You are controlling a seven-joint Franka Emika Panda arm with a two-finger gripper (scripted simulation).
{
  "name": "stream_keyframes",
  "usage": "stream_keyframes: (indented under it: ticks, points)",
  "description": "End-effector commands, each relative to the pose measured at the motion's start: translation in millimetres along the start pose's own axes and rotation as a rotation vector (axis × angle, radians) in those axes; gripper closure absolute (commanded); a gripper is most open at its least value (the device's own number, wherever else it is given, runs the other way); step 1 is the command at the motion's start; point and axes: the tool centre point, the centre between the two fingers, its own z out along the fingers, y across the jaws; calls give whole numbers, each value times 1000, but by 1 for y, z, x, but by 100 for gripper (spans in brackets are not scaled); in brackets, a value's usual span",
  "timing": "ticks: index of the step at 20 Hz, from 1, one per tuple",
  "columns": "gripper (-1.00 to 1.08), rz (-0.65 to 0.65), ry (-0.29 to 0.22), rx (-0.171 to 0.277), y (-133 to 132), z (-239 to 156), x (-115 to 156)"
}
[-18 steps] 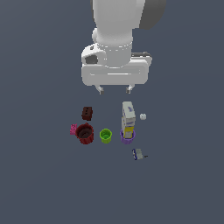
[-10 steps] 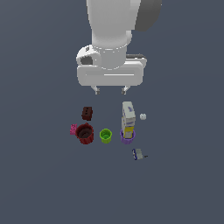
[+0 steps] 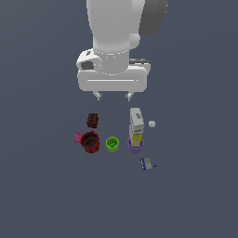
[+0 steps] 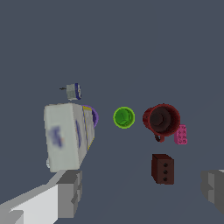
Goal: Pick up a designated object from a clutter of objects.
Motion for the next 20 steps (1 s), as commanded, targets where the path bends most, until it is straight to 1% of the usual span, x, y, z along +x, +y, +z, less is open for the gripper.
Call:
stream_keyframes:
  ticks: [1,6,12,20]
  points:
    - [-92,0,-1,1,3,6,0]
    - [-92,-1,-2,7,15,27,-3]
    - [-92,-1,-2,15,38,69,-11]
    - [-92,4,-2,22,80,141,-41]
